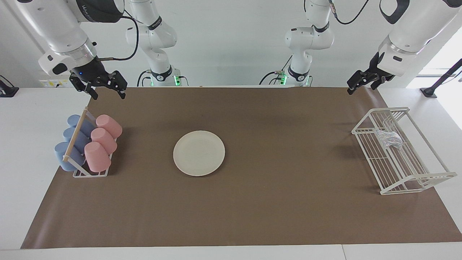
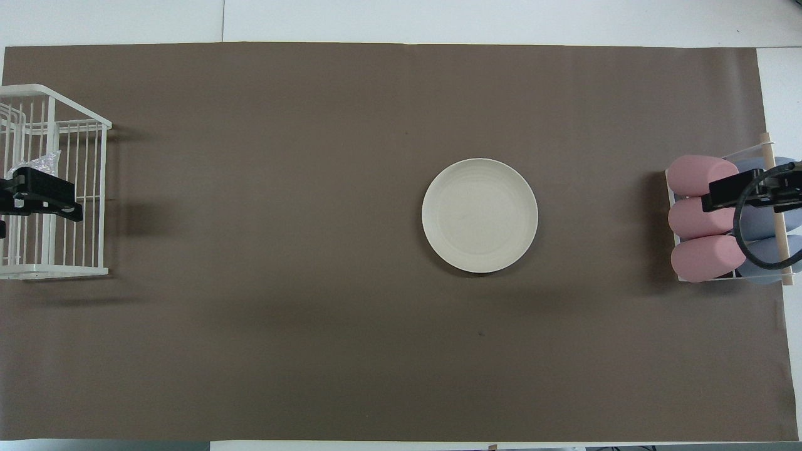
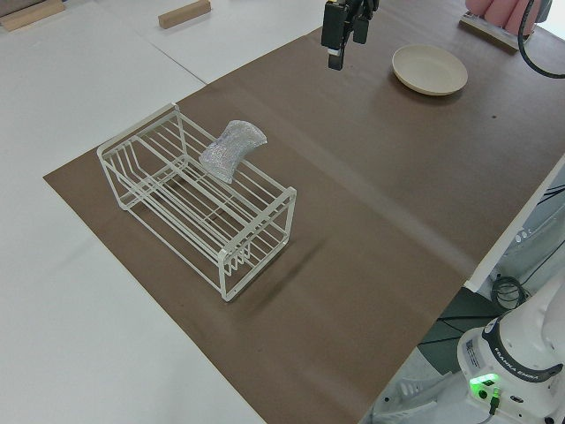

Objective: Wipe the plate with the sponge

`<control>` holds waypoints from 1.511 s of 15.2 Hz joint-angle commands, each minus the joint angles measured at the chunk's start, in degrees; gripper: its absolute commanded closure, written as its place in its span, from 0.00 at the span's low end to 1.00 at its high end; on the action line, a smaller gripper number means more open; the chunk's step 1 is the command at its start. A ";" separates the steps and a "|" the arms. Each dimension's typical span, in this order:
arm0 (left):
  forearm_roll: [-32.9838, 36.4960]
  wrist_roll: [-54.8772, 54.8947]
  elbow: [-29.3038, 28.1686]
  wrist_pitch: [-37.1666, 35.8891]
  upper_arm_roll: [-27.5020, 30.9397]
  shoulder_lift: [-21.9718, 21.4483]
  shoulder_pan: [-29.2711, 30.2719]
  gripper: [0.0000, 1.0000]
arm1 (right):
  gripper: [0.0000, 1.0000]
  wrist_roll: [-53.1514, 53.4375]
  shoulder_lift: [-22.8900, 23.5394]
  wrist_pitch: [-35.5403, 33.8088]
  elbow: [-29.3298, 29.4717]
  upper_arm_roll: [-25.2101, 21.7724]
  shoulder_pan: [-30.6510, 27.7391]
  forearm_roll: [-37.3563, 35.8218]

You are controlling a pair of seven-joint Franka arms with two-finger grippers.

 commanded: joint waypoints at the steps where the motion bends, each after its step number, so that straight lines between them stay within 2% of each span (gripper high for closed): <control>1: 0.91 0.33 -1.65 1.31 -0.36 -1.31 0.32 0.00 | 0.00 1.29 -0.25 -0.83 0.22 -0.08 0.31 -0.43; 10: 0.91 -3.43 -2.61 5.08 -0.01 -1.39 0.50 0.00 | 0.00 1.29 -0.25 -0.83 0.22 -0.08 0.31 -0.43; 12: 6.06 -6.60 -3.58 5.53 -0.36 -0.87 -0.12 0.00 | 0.00 1.29 -0.25 -0.83 0.22 -0.08 0.31 -0.43; 16: 18.55 -6.88 -3.23 8.06 -0.36 6.06 -2.58 0.00 | 0.00 1.29 -0.25 -0.83 0.22 -0.08 0.31 -0.43; 19: 30.06 -6.88 -1.39 9.74 -0.36 14.14 -4.51 0.00 | 0.00 1.29 -0.25 -0.83 0.22 -0.08 0.31 -0.43; 21: 34.91 -6.88 -0.95 11.84 -0.45 16.44 -4.25 0.00 | 0.00 1.29 -0.25 -0.83 0.22 -0.08 0.31 -0.43; 23: 39.30 -7.05 -0.77 12.64 -0.36 21.08 -4.51 0.00 | 0.00 1.29 -0.25 -0.83 0.22 -0.08 0.31 -0.43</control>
